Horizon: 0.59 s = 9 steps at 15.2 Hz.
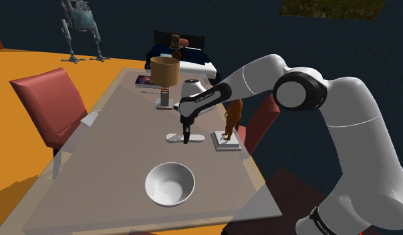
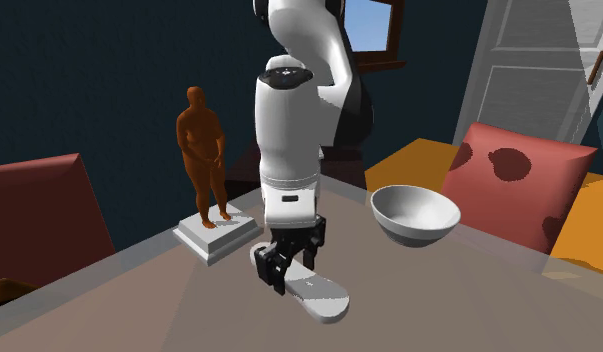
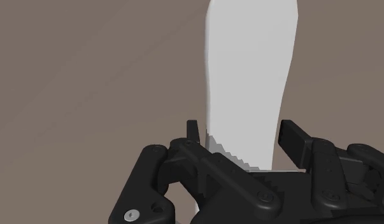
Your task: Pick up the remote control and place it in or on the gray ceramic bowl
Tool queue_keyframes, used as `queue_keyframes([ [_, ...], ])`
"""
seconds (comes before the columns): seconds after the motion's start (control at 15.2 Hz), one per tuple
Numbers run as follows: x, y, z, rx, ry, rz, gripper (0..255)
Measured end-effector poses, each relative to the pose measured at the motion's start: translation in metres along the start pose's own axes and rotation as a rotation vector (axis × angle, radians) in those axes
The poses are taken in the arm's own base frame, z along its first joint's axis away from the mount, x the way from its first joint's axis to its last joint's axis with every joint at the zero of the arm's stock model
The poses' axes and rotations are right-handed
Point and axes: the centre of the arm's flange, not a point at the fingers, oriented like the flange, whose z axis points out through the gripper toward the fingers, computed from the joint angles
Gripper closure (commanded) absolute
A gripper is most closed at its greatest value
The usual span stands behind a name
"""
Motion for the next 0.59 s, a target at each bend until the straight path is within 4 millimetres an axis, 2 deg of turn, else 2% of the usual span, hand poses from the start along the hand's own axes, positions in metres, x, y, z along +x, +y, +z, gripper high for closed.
queue_keyframes([
  [0.59,0.002,-0.001,-0.047,0.000,0.000,0.000,255],
])
